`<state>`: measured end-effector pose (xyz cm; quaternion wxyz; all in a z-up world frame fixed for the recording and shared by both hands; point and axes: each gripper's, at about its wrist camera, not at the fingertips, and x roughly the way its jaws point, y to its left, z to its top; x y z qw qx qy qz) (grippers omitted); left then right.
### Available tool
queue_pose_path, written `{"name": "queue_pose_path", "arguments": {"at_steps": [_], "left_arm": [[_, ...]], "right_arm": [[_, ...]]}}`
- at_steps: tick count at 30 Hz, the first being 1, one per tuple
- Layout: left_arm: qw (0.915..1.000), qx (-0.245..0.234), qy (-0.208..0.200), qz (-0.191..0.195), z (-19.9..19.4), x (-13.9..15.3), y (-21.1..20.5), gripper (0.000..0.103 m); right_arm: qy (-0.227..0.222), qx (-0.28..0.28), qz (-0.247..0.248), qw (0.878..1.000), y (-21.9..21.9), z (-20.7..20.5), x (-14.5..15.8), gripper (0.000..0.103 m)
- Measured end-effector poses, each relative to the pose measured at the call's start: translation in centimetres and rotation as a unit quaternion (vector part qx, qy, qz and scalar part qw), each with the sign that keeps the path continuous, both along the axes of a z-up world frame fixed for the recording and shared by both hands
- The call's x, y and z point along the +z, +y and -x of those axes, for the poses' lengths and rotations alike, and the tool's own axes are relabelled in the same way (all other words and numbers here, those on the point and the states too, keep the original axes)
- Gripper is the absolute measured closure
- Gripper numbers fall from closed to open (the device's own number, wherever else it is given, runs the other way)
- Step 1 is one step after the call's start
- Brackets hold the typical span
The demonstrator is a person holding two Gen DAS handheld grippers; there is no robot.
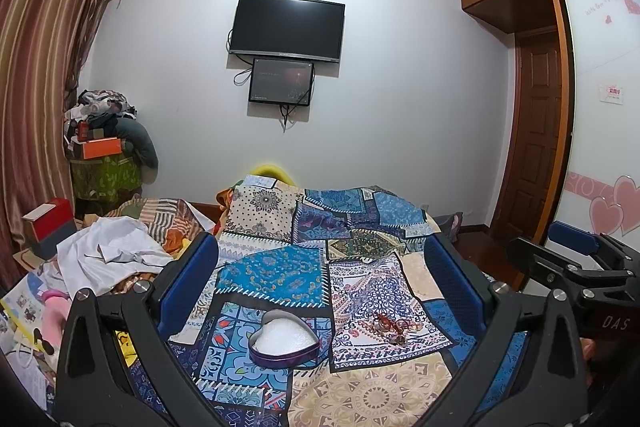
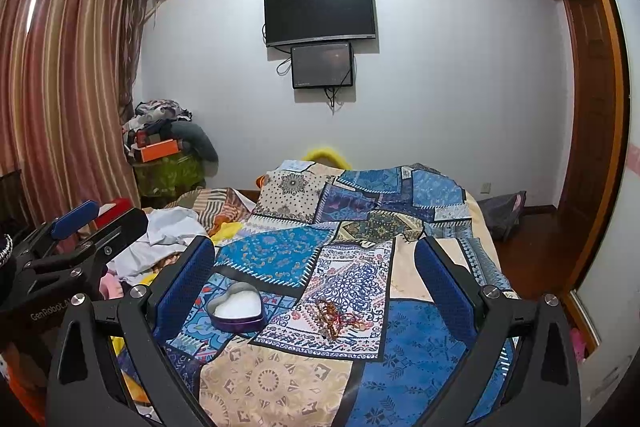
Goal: Organize jewelry
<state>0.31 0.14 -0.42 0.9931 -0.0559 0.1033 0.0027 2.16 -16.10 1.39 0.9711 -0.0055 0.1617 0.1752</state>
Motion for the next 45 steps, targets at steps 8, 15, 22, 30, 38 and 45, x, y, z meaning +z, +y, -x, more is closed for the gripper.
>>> {"name": "queue_pose_path", "arguments": {"at_steps": [8, 15, 22, 30, 38, 45], "left_arm": [[1.0, 0.0, 0.002, 0.001, -0.1, 0.1, 0.1, 0.0], [1.0, 0.0, 0.002, 0.001, -0.1, 0.1, 0.0, 0.0], [1.0, 0.0, 0.003, 0.002, -0.1, 0.1, 0.0, 0.0], [1.0, 0.001, 0.007, 0.002, -0.5, -0.1, 0.1, 0.0], [0.9998, 0.002, 0.018, 0.004, -1.8, -0.5, 0.3, 0.0], [0.9989, 0.001, 0.047, 0.002, -4.2, -1.9, 0.5, 0.0]], "right_arm": [[0.003, 0.001, 0.001, 1.0, 0.1, -0.1, -0.3, 0.004], [0.003, 0.001, 0.001, 1.0, 0.1, -0.1, -0.3, 0.004], [0.003, 0.001, 0.002, 1.0, 0.1, -0.1, -0.3, 0.004], [0.008, 0.001, 0.002, 1.0, 0.1, -0.3, -0.6, 0.004], [0.019, -0.001, 0.002, 1.0, -0.2, -1.1, -0.8, 0.004], [0.039, -0.012, 0.008, 0.999, -0.6, -3.0, -1.9, 0.004]]}}
